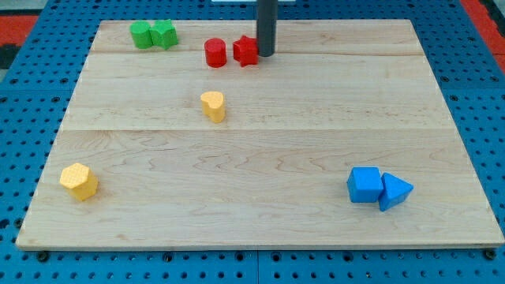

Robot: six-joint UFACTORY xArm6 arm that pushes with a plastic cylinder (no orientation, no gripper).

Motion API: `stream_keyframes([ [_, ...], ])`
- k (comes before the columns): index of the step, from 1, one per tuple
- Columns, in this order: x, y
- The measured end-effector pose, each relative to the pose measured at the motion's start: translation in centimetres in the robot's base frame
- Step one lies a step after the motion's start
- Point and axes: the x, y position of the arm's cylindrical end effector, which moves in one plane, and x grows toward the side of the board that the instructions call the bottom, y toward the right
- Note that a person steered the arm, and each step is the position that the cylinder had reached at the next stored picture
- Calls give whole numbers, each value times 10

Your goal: Move the yellow heart to the bottom of the red circle

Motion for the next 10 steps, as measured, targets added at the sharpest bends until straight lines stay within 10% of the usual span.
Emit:
stream_keyframes([
  [4, 146, -12],
  [8, 105, -85],
  [10, 154, -143],
])
